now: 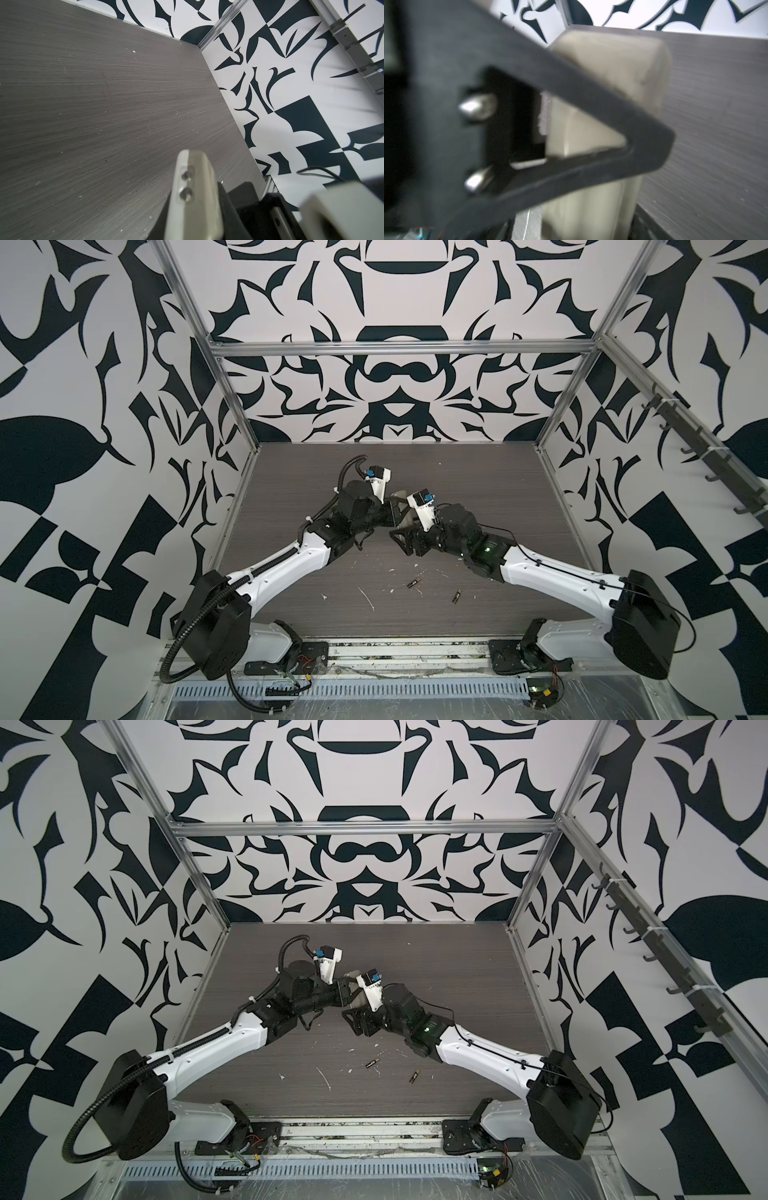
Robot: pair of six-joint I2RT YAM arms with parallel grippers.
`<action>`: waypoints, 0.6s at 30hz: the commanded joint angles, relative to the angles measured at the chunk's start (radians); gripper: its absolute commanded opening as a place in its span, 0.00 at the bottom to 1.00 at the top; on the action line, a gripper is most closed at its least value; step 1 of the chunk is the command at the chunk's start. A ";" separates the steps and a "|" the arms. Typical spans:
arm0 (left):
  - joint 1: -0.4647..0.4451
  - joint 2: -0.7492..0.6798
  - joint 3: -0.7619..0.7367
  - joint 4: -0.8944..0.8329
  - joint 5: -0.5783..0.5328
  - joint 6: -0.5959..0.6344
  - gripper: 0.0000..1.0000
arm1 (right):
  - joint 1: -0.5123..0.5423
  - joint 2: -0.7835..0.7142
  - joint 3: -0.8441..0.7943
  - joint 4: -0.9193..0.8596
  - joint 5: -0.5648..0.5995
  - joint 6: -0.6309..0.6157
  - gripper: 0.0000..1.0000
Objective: Load the batteries into the remote control
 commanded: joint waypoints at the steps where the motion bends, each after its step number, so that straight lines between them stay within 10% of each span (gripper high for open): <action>1: 0.082 -0.003 -0.015 -0.057 0.142 -0.013 0.00 | 0.013 -0.100 -0.012 0.007 -0.103 -0.124 0.94; 18: 0.242 -0.144 -0.100 -0.310 0.723 0.036 0.00 | 0.211 -0.198 0.092 -0.209 0.162 -0.798 0.79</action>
